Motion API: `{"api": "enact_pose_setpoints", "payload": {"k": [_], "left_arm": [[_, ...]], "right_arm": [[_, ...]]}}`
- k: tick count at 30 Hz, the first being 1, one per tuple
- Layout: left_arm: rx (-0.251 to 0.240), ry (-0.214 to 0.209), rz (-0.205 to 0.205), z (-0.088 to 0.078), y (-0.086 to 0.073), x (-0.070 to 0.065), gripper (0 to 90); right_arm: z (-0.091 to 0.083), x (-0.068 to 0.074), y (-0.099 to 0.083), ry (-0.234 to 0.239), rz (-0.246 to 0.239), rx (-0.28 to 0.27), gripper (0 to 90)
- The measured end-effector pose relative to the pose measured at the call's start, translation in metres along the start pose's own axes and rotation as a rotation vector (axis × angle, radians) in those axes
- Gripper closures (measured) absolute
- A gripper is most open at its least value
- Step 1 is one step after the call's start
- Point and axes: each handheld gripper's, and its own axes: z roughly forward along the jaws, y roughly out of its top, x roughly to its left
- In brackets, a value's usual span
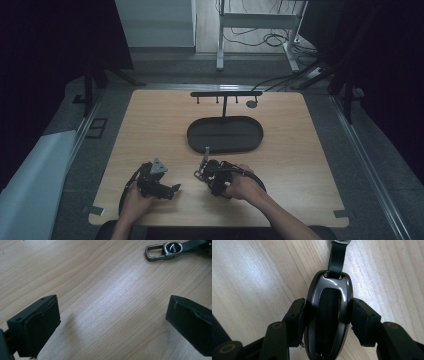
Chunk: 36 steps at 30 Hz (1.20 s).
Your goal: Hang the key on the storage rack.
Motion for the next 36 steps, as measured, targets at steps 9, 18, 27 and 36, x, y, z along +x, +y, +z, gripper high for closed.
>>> {"api": "enact_pose_setpoints", "payload": {"k": [9,18,27,36], "left_arm": [[0.0,0.001,-0.002,0.0,0.0,0.0,0.0],[0.004,0.002,0.003,0.0,0.0,0.001,0.0],[0.003,0.003,0.003,0.0,0.0,0.001,0.0],[0.003,0.003,0.004,0.0,0.0,0.001,0.0]], "right_arm": [[-0.021,-0.004,-0.004,0.002,-0.031,-0.02,48.1],[-0.042,-0.014,-0.008,0.026,-0.017,-0.04,48.5],[-0.056,-0.021,-0.011,0.004,-0.01,-0.04,48.7],[-0.064,-0.029,-0.017,0.013,0.02,-0.062,48.8]]}}
